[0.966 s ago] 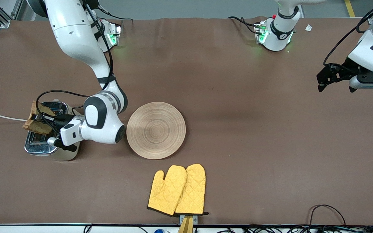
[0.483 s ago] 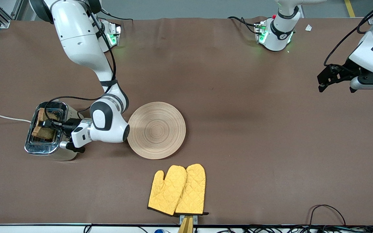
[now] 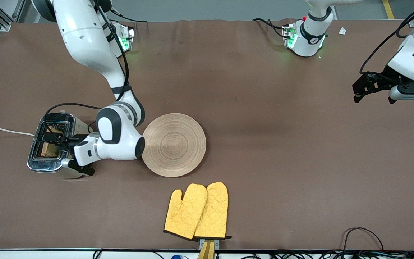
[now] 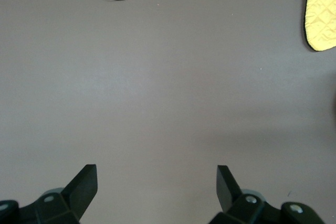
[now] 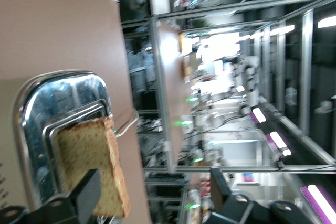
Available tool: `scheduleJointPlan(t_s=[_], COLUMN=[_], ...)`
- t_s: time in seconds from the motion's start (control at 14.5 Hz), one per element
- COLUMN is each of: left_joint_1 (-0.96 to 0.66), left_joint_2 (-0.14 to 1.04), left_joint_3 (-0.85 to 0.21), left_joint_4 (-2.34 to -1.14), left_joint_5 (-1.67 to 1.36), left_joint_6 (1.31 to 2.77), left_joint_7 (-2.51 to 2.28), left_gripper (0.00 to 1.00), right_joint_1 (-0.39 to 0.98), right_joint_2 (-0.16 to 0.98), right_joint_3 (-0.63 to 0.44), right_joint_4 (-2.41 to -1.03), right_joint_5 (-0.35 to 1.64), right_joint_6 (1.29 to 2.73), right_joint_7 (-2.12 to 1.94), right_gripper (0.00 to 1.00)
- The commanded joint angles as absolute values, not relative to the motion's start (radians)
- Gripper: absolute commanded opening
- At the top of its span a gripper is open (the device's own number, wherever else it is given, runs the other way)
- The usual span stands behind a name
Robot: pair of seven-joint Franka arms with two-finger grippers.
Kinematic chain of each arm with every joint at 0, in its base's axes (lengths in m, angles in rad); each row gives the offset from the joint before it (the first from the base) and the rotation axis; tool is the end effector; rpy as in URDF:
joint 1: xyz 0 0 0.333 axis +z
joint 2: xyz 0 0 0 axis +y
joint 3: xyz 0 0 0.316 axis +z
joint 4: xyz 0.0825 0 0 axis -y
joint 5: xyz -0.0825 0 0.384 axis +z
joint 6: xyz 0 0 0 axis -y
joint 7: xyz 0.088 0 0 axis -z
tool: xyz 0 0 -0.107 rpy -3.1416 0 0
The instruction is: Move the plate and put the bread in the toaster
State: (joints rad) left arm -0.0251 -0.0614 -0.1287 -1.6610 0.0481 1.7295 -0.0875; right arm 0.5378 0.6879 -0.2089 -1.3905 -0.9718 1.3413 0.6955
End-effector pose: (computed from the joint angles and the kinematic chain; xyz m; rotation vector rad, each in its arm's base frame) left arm 0.5443 -0.0821 0.6300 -3.0928 0.1100 -0.2094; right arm 0.6514 0.1465 0.3398 1.8284 -0.1982 -0.0222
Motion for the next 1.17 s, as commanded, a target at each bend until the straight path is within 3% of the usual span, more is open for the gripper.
scheduleJointPlan(t_s=[0.0, 0.28, 0.62, 1.1], left_joint_1=[-0.023, -0.021, -0.023, -0.021], left_joint_2=[-0.051, -0.051, -0.051, -0.049], left_joint_3=[-0.127, -0.126, -0.126, -0.124], left_joint_4=[-1.641, -1.643, -1.641, -1.637], left_joint_5=[0.034, 0.034, 0.035, 0.035], left_joint_6=[1.732, 1.732, 1.732, 1.732], left_joint_7=[-0.086, -0.084, -0.083, -0.083], left_gripper=[1.00, 1.00, 1.00, 1.00], right_joint_1=[0.537, 0.513, 0.324, 0.095], right_joint_2=[0.577, 0.379, 0.217, 0.160], right_joint_3=[-0.196, -0.207, -0.206, -0.206], right_joint_4=[-1.338, -1.279, -1.292, -1.335], right_joint_5=[-0.859, -0.522, -0.208, -0.006], right_joint_6=[1.360, 1.455, 1.468, 1.500], right_joint_7=[0.597, 0.530, 0.301, -0.123], right_gripper=[1.00, 1.00, 1.00, 1.00])
